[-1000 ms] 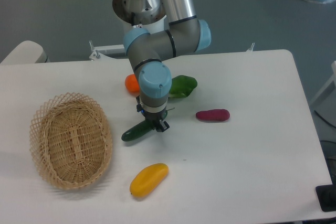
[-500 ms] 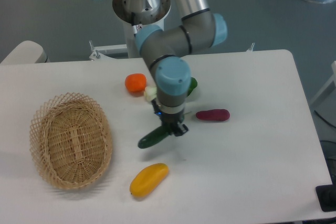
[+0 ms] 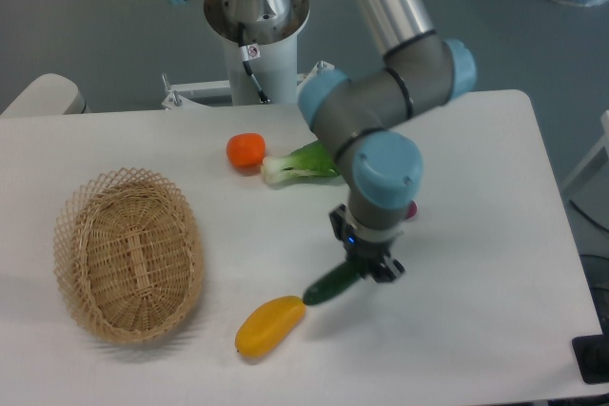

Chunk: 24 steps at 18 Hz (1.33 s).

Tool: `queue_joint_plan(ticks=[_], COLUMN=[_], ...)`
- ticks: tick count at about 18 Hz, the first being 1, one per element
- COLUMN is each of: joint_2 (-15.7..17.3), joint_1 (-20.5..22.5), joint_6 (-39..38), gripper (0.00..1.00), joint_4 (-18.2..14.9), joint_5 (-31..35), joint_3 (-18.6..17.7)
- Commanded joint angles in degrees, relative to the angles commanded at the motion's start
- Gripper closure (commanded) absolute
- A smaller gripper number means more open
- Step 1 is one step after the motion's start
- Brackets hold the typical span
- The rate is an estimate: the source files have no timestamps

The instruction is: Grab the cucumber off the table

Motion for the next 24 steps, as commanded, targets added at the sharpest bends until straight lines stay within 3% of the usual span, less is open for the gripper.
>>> queue_joint_plan(ticks=[5,10,24], joint_2=[-4.84,-7.04,-7.13], joint_1=[0.88,1.32,1.14], joint_6=[-0.09,-0.44,0.26], gripper=[0.90,0.90,0.90], joint_4=[-3.25,-5.44,-5.45], joint_5=[0.09,0.00,1.14], joint_3=[8.01,11.26,10.92])
